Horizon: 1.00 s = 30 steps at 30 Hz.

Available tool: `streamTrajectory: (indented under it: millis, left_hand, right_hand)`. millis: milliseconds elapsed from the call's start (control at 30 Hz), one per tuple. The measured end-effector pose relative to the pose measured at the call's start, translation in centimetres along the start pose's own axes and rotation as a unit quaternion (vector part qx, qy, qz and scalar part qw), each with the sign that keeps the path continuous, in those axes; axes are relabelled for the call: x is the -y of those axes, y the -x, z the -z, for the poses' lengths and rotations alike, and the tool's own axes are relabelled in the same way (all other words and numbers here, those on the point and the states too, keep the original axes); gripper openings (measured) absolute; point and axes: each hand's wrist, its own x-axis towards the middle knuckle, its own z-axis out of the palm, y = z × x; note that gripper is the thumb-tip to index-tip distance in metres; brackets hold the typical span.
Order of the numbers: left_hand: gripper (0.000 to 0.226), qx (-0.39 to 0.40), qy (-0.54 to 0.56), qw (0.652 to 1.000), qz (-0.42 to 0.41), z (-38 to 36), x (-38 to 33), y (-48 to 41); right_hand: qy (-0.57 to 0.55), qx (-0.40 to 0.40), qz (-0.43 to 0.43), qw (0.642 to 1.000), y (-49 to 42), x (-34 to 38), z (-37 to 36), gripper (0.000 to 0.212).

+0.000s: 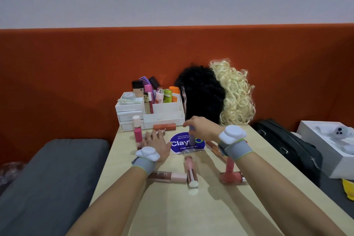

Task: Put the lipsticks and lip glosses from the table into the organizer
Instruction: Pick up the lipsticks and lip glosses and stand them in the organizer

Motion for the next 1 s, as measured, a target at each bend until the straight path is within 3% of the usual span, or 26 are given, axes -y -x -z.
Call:
streamTrajectory:
  millis: [233,533,633,767,867,1000]
  left_hand:
    - [0.065,-0.016,0.018,0.999,-0.025,-0.4,0.4,0.0]
    - [0.054,0.038,0.077,0.993,-0.080,-0.3,-0.9,0.6]
    - [0.050,0.000,0.120,0.985,-0.120,0.6,-1.9,0.8]
    - [0.044,-0.077,0.186,0.966,-0.163,2.3,-3.2,1.0]
    - [0.037,-0.155,0.222,0.940,-0.208,3.4,-3.9,1.5]
    - [0.031,-0.237,0.217,0.897,-0.303,4.2,-5.2,2.7]
  right_hand:
    - [-0.008,-0.018,-0.001,1.000,0.5,-0.1,0.3,0.040]
    - [-0.040,-0.072,-0.008,0.997,2.7,-2.6,1.9,0.038]
    - [-0.039,-0.075,-0.046,0.995,3.4,-4.2,2.7,0.036]
    - [-0.032,-0.021,-0.088,0.995,3.6,-5.7,3.4,0.034]
    - [-0.026,0.002,-0.097,0.995,3.4,-6.3,3.3,0.031]
    - [-0.056,-0.031,-0.101,0.993,3.3,-6.9,3.2,0.027]
